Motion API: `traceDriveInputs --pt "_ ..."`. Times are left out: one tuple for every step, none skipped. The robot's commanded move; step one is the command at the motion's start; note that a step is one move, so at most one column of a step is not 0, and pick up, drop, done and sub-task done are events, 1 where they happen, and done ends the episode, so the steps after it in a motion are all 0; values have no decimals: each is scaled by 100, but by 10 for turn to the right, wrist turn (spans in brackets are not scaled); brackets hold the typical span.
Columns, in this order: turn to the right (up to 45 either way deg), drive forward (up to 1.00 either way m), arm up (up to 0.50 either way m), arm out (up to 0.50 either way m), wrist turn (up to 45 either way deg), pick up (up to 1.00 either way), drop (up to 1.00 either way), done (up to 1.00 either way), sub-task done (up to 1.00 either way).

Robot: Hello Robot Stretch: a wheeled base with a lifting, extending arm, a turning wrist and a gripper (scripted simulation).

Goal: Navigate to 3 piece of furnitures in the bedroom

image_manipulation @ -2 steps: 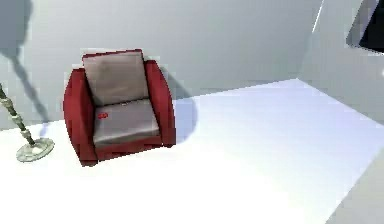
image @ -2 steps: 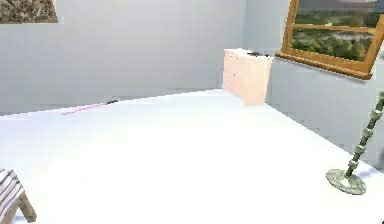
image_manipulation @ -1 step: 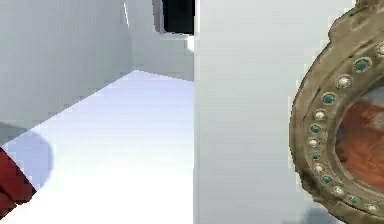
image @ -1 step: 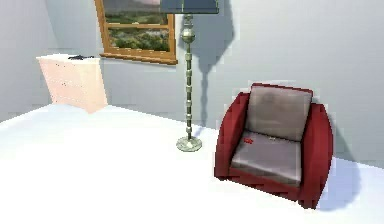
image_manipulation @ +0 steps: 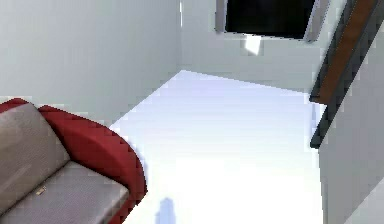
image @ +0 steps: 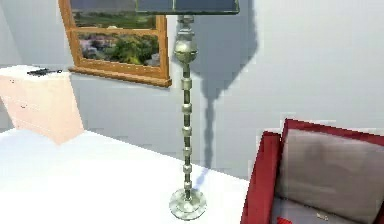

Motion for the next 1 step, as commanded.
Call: traceDriveInputs --pt "0 0 0 0 0 0 0 100 0"
